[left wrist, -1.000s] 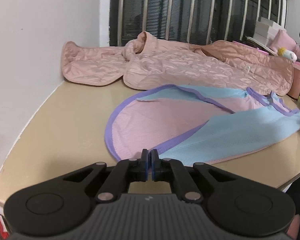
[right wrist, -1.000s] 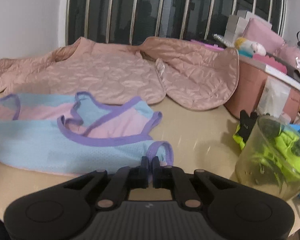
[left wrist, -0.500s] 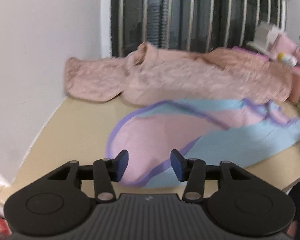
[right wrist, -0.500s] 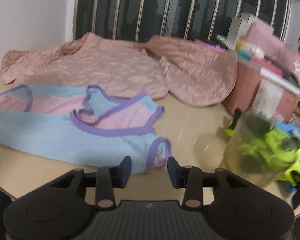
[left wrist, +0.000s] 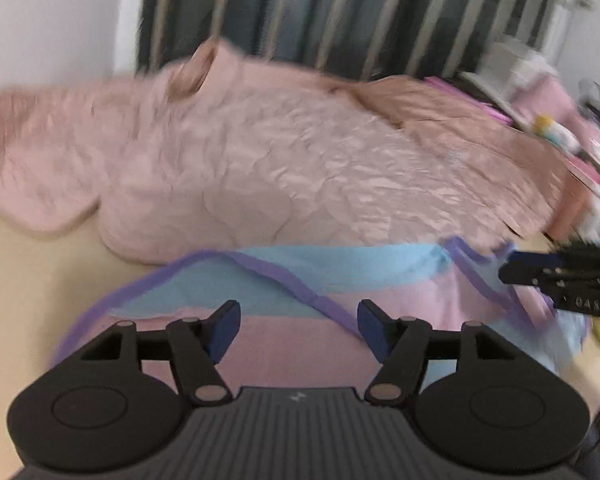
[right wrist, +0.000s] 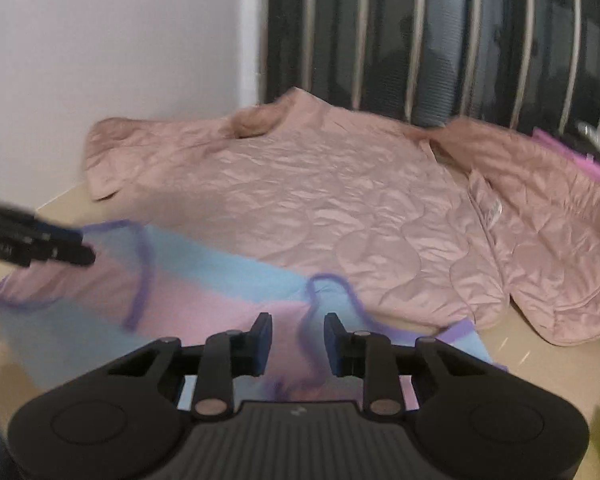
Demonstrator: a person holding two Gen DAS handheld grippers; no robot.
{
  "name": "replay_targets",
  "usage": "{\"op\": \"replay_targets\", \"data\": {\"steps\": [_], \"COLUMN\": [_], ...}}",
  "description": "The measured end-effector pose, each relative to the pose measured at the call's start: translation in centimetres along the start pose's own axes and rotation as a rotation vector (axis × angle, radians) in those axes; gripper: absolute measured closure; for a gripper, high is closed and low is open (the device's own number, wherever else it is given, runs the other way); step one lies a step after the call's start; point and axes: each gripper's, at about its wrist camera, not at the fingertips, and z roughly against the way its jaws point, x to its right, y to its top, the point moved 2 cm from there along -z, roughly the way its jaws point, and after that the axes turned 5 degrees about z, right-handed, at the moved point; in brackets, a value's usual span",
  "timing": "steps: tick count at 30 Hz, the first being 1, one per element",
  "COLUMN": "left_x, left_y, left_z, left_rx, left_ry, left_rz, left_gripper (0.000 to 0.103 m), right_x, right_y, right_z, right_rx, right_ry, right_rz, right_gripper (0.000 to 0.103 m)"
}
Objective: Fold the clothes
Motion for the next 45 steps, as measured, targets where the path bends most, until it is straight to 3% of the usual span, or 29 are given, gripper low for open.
{"op": "replay_targets", "data": {"steps": [3,7,8,9,10,12,18,21,22,24,26,31,37,38,40,41,43,45], "left_x": [-1.1,-2.1,-2.3,-2.5,-2.6,-2.7,-1.6,-1.3,-1.6,-2.0,-2.1,-1.8,-3.5,-3.7,-3.9,-4.0,-3.7,-3.1], "left_y": [0.9,1.8,1.9,2.0,2.1,2.0,0.7,0.0,0.1,0.3,0.3,1.1,1.7,1.8,2.0,2.0,1.6,0.8], "left_z": [-2.2,-2.9,-3.1,-3.2,-3.3,-2.9,1.0,1.8,1.1,-0.3,-1.2,-2.6,-4.0,-4.3,-4.5,-4.6,-3.6,-1.6], "left_rx": [-0.038,-0.028,-0.027,-0.027,-0.024,0.016,0.114,0.099,0.070,0.002,-0.024,-0.011,0.016,0.015,0.000,-0.005,0.013,0.057], "left_ry": [0.018,-0.030,-0.041,-0.049,-0.047,-0.049,-0.062,-0.076,-0.075,-0.077,-0.099,-0.042,-0.114,-0.118,-0.099,-0.095,-0.122,-0.103], "left_rz": [0.121,0.197,0.218,0.239,0.252,0.258,0.213,0.223,0.248,0.316,0.361,0.420,0.559,0.574,0.586,0.592,0.584,0.532], "left_gripper": [0.038,0.042,0.058,0.087,0.097,0.103,0.103,0.102,0.097,0.055,0.051,0.043,0.042,0.045,0.094,0.103,0.102,0.102], "right_x": [1.3,2.8,2.9,3.0,3.0,2.8,1.9,1.5,1.4,1.4,1.7,1.8,1.6,1.5,1.3,1.1,1.0,1.0], "right_y": [1.1,1.6,1.5,1.5,1.4,1.3,0.9,-0.2,-0.5,-0.9,-1.2,-1.2,-1.6,-1.7,-2.0,-2.2,-2.4,-2.7], "right_z": [-2.2,-5.1,-5.7,-6.3,-6.8,-6.6,-1.0,2.0,2.4,2.6,2.2,2.3,2.8,2.8,2.8,2.9,3.4,4.0], "right_rx": [-0.026,-0.067,-0.074,-0.081,-0.085,-0.058,0.110,0.158,0.160,0.154,0.144,0.160,0.162,0.161,0.158,0.157,0.162,0.172], "right_ry": [0.010,0.087,0.096,0.104,0.106,0.095,0.105,0.141,0.141,0.149,0.148,0.169,0.183,0.185,0.184,0.182,0.178,0.177], "right_rz": [-0.070,-0.197,-0.209,-0.220,-0.232,-0.233,-0.186,-0.158,-0.153,-0.158,-0.176,-0.192,-0.191,-0.191,-0.186,-0.183,-0.180,-0.183], "right_gripper": [0.077,0.077,0.078,0.082,0.100,0.101,0.102,0.102,0.102,0.102,0.102,0.101,0.101,0.101,0.101,0.101,0.101,0.101]}}
